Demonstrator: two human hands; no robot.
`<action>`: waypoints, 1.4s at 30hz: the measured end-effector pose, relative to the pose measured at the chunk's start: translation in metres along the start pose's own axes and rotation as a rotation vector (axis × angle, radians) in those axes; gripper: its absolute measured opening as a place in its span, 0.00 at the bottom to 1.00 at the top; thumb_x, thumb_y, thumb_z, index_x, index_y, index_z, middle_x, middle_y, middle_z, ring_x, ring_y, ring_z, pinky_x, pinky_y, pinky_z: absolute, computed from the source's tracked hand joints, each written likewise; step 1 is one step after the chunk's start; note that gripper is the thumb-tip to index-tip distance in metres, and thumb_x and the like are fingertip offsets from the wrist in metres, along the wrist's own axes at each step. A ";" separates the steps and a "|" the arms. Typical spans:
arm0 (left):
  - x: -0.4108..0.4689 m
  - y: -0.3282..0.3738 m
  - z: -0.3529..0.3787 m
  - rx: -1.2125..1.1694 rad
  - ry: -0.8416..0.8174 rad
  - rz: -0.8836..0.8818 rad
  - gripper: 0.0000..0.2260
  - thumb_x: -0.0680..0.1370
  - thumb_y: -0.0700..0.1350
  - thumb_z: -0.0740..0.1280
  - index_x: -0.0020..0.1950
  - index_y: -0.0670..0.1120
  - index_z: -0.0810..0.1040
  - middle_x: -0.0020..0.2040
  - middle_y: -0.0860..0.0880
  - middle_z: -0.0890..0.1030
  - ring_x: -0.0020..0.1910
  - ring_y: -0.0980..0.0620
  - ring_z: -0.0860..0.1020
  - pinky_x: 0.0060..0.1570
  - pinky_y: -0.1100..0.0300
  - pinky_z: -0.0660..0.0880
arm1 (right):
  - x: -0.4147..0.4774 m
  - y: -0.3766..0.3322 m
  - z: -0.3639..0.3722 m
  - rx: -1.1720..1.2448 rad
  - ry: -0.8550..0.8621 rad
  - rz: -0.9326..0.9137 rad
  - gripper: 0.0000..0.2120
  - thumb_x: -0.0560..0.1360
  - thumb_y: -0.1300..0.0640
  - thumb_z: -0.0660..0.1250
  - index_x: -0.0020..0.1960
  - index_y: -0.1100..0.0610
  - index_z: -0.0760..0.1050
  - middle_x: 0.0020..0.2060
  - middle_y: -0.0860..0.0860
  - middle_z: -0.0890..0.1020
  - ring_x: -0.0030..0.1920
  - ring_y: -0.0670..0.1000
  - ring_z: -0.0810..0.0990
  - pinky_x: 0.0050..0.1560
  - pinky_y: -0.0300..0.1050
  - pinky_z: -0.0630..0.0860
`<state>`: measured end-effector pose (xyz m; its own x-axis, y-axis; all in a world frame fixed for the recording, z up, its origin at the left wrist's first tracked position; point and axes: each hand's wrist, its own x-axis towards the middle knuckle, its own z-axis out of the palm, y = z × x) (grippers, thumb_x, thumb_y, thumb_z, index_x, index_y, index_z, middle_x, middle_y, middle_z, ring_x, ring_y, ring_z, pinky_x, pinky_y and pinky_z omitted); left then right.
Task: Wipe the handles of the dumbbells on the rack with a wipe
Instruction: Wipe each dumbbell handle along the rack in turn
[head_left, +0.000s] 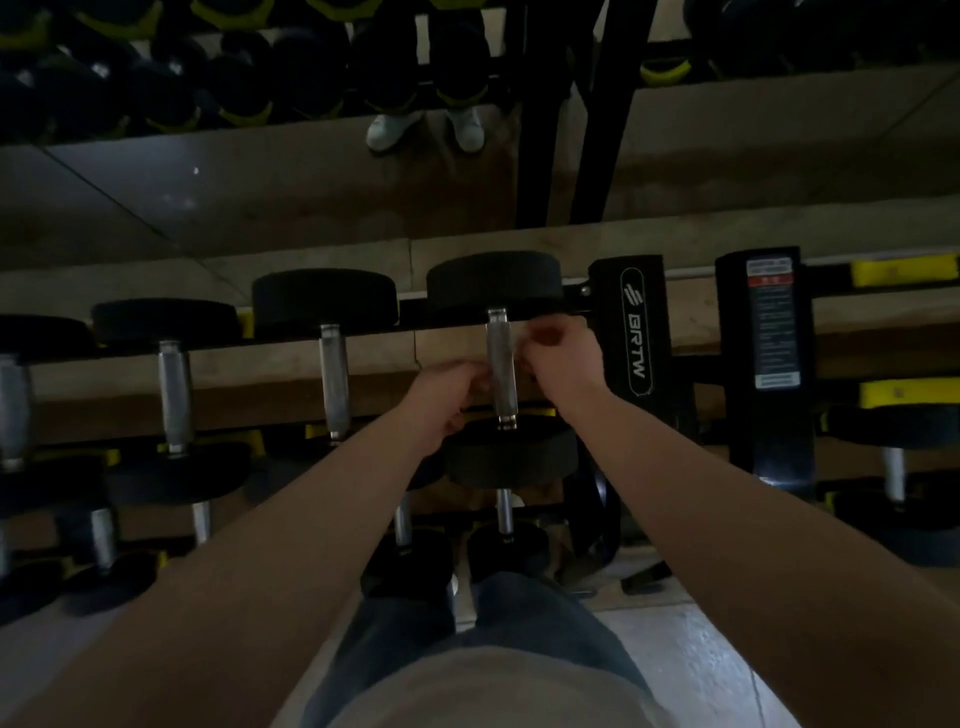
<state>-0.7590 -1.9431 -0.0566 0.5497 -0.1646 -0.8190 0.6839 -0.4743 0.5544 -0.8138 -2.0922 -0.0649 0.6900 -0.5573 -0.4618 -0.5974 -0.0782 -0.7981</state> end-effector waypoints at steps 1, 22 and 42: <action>0.005 -0.001 -0.001 -0.011 0.014 -0.003 0.10 0.77 0.52 0.68 0.54 0.49 0.82 0.51 0.47 0.81 0.45 0.48 0.73 0.35 0.59 0.67 | 0.004 -0.002 0.001 -0.012 0.021 0.001 0.13 0.76 0.56 0.72 0.61 0.49 0.79 0.46 0.41 0.81 0.49 0.43 0.81 0.48 0.40 0.78; 0.036 -0.010 -0.004 -0.018 -0.115 -0.048 0.08 0.78 0.41 0.64 0.51 0.45 0.82 0.47 0.43 0.80 0.41 0.47 0.72 0.29 0.60 0.64 | 0.020 -0.002 0.014 -0.182 -0.165 0.094 0.09 0.80 0.57 0.66 0.43 0.47 0.78 0.42 0.46 0.82 0.47 0.51 0.83 0.52 0.49 0.81; 0.039 -0.014 0.004 0.009 -0.144 -0.033 0.13 0.74 0.50 0.65 0.54 0.51 0.84 0.55 0.42 0.85 0.53 0.41 0.81 0.47 0.53 0.75 | 0.016 0.018 0.001 -0.467 -0.503 0.040 0.04 0.75 0.63 0.70 0.43 0.57 0.82 0.39 0.50 0.82 0.48 0.55 0.83 0.50 0.46 0.80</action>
<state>-0.7495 -1.9463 -0.0971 0.4524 -0.2709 -0.8497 0.6955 -0.4892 0.5263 -0.8136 -2.1017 -0.0870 0.7020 -0.1241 -0.7013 -0.6622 -0.4762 -0.5785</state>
